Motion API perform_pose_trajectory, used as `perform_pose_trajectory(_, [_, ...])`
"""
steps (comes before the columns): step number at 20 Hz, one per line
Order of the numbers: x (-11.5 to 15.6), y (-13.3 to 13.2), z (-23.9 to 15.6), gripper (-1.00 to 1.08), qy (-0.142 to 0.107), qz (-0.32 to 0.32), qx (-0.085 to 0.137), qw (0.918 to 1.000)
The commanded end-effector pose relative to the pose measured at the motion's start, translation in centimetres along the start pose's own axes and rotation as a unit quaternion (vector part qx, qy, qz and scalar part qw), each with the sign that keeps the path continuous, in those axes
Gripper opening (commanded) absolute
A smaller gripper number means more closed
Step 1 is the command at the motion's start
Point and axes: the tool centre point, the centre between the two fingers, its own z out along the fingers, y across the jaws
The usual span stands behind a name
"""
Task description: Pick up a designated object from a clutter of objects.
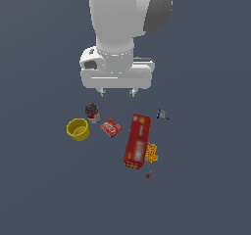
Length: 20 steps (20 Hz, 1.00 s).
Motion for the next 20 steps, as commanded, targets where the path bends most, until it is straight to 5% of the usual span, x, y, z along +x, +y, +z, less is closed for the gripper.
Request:
perform_pose_trajectory(1, [0.0, 0.0, 0.0, 1.0, 0.0, 0.0, 0.0, 1.0])
perform_pose_trajectory(20, [-0.1, 1.4, 0.2, 1.0, -0.001, 0.006, 0.012, 0.9999])
